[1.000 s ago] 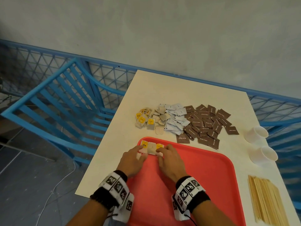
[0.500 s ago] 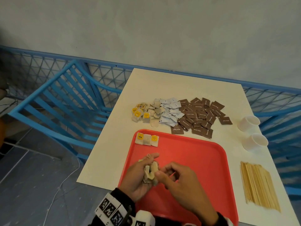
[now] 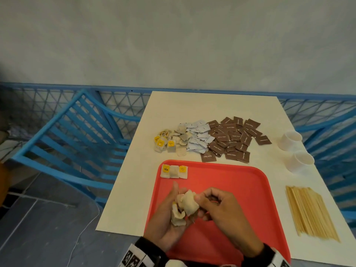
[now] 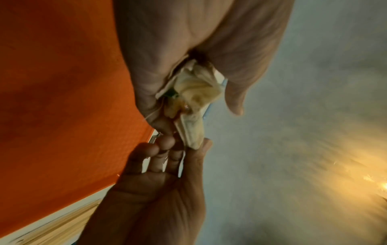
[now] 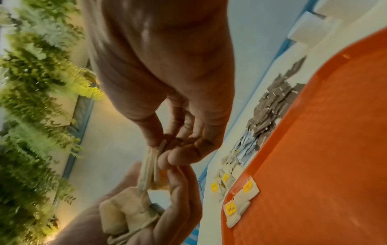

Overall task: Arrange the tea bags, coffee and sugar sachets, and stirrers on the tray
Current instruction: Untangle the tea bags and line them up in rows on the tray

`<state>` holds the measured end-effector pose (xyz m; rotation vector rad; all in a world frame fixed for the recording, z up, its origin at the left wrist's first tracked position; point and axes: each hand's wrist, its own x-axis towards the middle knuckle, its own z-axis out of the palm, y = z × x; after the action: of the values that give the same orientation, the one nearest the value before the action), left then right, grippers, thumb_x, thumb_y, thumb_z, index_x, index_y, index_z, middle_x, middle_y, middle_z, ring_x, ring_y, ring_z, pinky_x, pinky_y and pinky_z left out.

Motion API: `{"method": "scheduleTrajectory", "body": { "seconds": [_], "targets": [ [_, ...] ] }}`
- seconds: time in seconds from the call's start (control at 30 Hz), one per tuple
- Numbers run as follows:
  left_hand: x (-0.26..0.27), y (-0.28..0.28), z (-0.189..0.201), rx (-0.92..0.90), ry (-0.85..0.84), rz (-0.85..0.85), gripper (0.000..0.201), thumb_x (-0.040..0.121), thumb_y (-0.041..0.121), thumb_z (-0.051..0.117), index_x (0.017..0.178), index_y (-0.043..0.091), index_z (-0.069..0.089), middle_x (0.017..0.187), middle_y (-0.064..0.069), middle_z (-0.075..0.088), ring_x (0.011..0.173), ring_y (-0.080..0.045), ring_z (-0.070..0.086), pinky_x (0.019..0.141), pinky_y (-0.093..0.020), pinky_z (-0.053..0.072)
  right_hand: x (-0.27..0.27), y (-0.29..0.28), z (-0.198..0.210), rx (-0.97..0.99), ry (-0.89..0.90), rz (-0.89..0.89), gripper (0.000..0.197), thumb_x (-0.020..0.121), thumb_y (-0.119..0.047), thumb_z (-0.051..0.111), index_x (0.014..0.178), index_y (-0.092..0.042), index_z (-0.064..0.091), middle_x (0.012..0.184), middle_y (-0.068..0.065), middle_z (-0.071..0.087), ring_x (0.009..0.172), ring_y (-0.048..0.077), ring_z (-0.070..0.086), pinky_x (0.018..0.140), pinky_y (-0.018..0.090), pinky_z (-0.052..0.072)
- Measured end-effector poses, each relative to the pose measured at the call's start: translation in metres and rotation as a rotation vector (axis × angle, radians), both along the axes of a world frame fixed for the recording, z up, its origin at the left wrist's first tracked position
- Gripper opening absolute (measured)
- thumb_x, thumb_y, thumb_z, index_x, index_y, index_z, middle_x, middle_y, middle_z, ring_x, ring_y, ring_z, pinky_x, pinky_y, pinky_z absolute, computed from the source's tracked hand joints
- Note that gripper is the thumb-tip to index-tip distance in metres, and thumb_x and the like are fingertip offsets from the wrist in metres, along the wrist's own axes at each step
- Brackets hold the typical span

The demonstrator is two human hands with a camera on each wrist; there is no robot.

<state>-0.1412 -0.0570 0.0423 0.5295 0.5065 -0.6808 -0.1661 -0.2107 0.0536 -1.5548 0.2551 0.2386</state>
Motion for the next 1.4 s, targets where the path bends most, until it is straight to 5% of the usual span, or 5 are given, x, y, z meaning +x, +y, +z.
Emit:
{"method": "scheduleTrajectory", "body": {
  "seconds": [0.23, 0.67, 0.87, 1.17, 1.4],
  "targets": [
    [-0.001, 0.004, -0.005, 0.065, -0.15, -0.026, 0.035, 0.082, -0.005, 0.06, 0.116, -0.004, 0.066, 0.109, -0.023, 0.069, 0.09, -0.028, 0.07, 0.08, -0.037, 0.059, 0.003, -0.002, 0.007, -0.021, -0.04, -0.025, 0.011, 0.088, -0.012, 0.072, 0.082, -0.003, 0.07, 0.061, 0.005, 0.066, 0.056, 0.012, 0.058, 0.055, 0.023, 0.047],
    [-0.001, 0.024, 0.003, 0.27, -0.387, -0.059, 0.026, 0.081, 0.004, 0.068, 0.106, 0.0, 0.063, 0.092, -0.017, 0.069, 0.078, -0.02, 0.069, 0.062, -0.027, 0.058, 0.005, -0.002, 0.015, 0.069, -0.058, -0.069, 0.008, 0.089, -0.014, 0.07, 0.087, -0.007, 0.074, 0.067, 0.004, 0.065, 0.057, 0.01, 0.055, 0.056, 0.025, 0.046],
    [0.008, 0.035, 0.006, 0.385, -0.364, -0.028, 0.042, 0.089, -0.015, 0.041, 0.104, 0.007, 0.075, 0.086, -0.017, 0.063, 0.059, -0.016, 0.047, 0.048, -0.025, 0.04, 0.012, -0.008, 0.026, 0.182, -0.111, -0.188, 0.019, 0.083, -0.023, 0.07, 0.088, -0.005, 0.074, 0.072, 0.007, 0.066, 0.061, 0.011, 0.055, 0.056, 0.024, 0.046],
    [0.003, 0.0, 0.034, 0.638, -0.609, -0.032, 0.047, 0.08, 0.054, 0.075, 0.089, 0.008, 0.075, 0.072, -0.006, 0.048, 0.047, -0.01, 0.033, 0.051, -0.028, 0.025, 0.014, 0.013, 0.003, -0.817, -0.816, -0.163, 0.006, 0.092, -0.021, 0.067, 0.092, -0.02, 0.073, 0.087, -0.008, 0.062, 0.079, 0.009, 0.058, 0.07, 0.019, 0.045],
    [0.008, 0.027, 0.038, 0.991, -0.915, -0.068, 0.028, 0.089, 0.046, 0.068, 0.079, 0.022, 0.078, 0.059, 0.011, 0.06, 0.053, -0.007, 0.049, 0.055, -0.028, 0.038, 0.01, 0.008, 0.013, -0.646, -0.77, -0.107, 0.016, 0.084, -0.04, 0.071, 0.093, -0.027, 0.073, 0.097, -0.013, 0.061, 0.091, 0.008, 0.06, 0.074, 0.017, 0.045]
  ]
}}
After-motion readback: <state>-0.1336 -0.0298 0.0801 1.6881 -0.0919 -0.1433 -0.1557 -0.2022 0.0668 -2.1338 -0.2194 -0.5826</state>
